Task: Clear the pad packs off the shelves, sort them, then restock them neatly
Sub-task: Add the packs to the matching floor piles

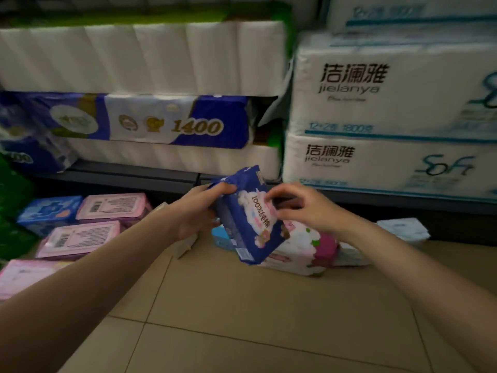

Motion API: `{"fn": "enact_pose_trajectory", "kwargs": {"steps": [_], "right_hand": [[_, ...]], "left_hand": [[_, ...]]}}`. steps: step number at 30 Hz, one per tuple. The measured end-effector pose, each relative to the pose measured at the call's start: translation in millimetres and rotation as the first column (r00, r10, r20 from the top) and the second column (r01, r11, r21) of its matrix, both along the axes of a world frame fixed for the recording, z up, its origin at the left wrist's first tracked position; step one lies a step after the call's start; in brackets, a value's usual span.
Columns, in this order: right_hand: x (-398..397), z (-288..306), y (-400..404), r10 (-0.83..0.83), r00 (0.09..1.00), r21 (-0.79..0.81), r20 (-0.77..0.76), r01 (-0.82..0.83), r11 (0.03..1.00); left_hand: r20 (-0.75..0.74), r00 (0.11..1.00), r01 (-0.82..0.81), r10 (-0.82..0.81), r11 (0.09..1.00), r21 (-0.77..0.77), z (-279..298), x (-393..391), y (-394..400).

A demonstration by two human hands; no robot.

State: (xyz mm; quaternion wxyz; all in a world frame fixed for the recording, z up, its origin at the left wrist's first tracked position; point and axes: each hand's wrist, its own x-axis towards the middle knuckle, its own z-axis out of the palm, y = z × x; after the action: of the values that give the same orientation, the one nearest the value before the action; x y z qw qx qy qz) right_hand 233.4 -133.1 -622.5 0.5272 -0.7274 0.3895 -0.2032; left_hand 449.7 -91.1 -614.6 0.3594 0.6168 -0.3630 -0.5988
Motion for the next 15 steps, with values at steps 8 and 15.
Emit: {"fn": "enact_pose_trajectory", "kwargs": {"steps": [8, 15], "right_hand": [[-61.8, 15.2, -8.6, -0.149, 0.975, 0.464, 0.166, 0.056, 0.884], [-203.5, 28.3, -33.8, -0.117, 0.628, -0.174, -0.770, -0.030, 0.984]], "left_hand": [[0.009, 0.968, 0.249, -0.249, 0.968, -0.042, 25.2, -60.7, -34.5], [0.707, 0.377, 0.716, -0.598, 0.673, 0.187, 1.2, -146.5, -66.3]]}}
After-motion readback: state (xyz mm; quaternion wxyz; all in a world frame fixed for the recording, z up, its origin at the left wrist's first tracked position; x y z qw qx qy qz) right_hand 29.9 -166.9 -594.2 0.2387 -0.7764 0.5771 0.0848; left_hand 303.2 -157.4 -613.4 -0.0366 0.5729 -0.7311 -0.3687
